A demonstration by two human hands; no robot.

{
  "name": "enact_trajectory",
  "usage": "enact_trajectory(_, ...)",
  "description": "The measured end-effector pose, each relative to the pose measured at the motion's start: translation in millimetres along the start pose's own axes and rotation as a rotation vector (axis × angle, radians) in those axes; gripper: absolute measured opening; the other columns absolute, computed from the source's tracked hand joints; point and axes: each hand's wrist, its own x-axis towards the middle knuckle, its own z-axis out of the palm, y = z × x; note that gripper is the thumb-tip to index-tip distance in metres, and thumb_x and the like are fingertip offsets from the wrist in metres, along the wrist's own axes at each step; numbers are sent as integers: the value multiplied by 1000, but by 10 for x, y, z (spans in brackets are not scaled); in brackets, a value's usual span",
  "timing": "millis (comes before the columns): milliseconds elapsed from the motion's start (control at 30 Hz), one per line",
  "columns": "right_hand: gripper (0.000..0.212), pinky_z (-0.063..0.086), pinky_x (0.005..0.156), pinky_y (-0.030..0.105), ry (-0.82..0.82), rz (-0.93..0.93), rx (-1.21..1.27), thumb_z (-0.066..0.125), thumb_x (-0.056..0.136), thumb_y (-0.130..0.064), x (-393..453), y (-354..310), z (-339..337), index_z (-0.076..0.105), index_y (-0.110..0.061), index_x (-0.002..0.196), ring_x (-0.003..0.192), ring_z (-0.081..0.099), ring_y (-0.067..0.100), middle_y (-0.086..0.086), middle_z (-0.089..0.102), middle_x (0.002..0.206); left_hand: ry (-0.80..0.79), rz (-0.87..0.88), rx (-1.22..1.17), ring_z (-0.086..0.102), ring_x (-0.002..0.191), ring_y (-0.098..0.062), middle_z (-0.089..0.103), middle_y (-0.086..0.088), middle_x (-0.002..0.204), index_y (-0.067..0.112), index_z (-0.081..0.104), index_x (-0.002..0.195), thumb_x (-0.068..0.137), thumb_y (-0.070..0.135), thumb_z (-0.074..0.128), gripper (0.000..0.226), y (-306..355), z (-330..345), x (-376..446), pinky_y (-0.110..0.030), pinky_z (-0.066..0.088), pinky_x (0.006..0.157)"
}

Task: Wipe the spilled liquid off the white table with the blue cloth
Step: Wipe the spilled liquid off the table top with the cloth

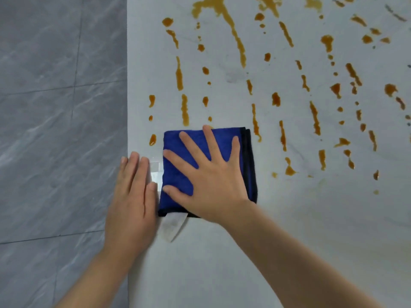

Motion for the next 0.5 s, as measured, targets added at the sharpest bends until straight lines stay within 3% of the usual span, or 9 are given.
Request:
enact_trajectory(100,68,-7,102,69,4,148,-30,6,79,-72,143,322,-72,9,-46,142,143,-11,32,-7,1,158,-19,-2,8,0,139,1,8,11,148,9,24,143,93,30,26,54,19,-19,-6,-2,-4,107)
enact_trajectory(267,67,2,105,70,-4,419,-60,0,80,-75,-277,862,-111,-4,-48,141,143,-14,28,-10,-5,157,-16,-11,-13,6,143,-13,12,6,149,6,27,142,93,25,28,52,52,-35,-9,-7,-3,110)
enact_trajectory(333,69,5,103,71,-23,479,-60,3,81,-73,-515,834,-114,-1,-44,144,142,-13,31,-6,-3,158,-10,-2,-17,9,143,-16,14,3,149,4,28,141,92,23,29,52,46,-29,-11,-8,-1,111)
enact_trajectory(500,66,17,96,76,-89,220,-46,21,85,-66,-664,425,-80,31,-33,142,139,17,45,5,28,152,-14,-13,-13,-3,140,4,9,12,150,14,19,142,92,30,25,54,47,-26,-4,0,-3,106)
